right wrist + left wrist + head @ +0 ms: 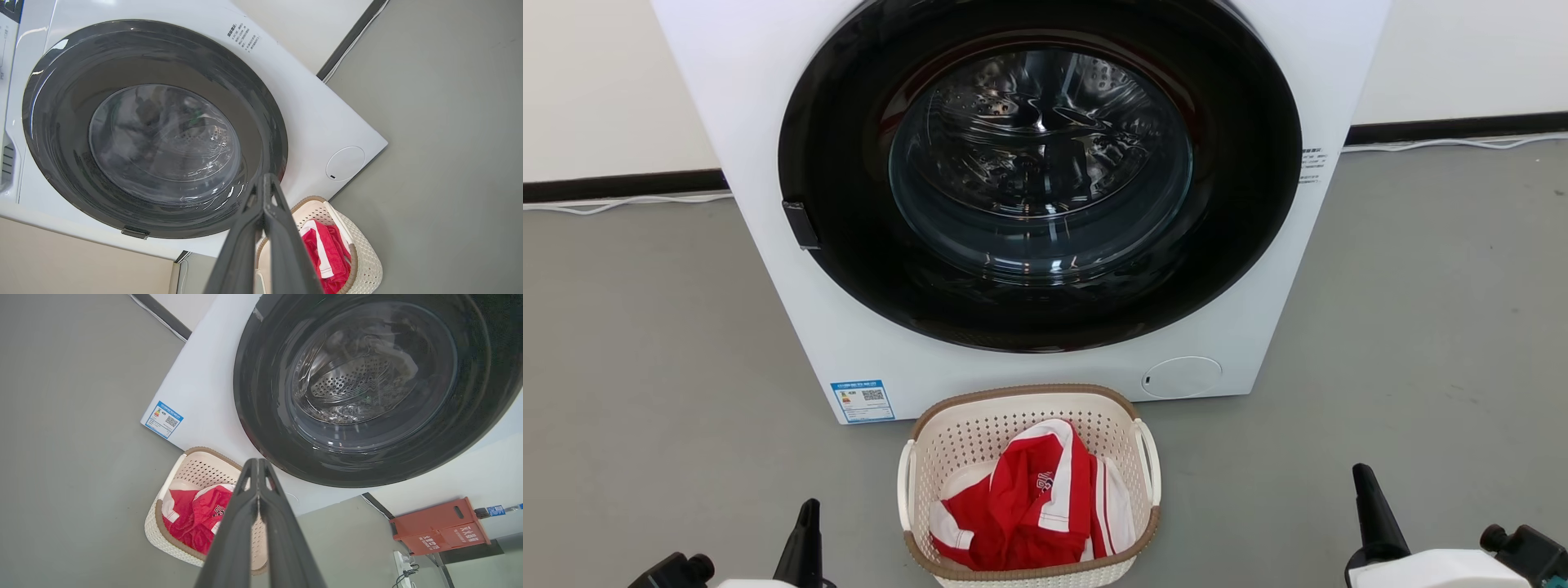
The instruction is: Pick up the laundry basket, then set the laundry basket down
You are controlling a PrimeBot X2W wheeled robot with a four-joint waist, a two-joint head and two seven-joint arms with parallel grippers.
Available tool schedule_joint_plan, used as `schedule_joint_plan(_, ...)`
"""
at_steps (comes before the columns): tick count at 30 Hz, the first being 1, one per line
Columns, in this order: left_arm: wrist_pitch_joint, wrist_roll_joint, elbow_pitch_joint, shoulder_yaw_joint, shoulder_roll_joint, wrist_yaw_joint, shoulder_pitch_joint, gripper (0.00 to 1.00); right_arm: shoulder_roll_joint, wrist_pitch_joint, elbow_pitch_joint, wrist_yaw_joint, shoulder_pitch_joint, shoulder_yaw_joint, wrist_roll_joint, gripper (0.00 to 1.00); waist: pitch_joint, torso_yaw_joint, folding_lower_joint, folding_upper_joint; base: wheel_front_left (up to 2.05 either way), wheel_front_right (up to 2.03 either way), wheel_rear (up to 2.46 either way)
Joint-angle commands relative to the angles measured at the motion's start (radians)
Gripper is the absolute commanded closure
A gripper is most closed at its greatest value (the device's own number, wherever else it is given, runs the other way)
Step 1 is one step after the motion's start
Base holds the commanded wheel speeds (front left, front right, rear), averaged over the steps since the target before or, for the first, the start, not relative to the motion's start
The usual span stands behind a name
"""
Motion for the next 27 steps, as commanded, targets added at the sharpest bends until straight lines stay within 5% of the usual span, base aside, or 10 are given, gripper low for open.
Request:
schedule_joint_plan(1,0.004,-0.029,-0.02,0.023,0.003,-0.011,-0.056,1.0,-0.01,0.008,-0.031,0.004,-0.057,0.004,0.026,1.0,0.0,0.0,-0.0001,-0.0001,0.0,0.0,0.0)
schedule_joint_plan(27,0.081,-0.336,0.008,0.059,0.001,-0.058,-0.121,1.0,-0.011,0.084,-0.041,0.005,-0.092,-0.021,0.296,1.0,0.007,0.006,-0.0001,-0.0001,0.0,0.0,0.0)
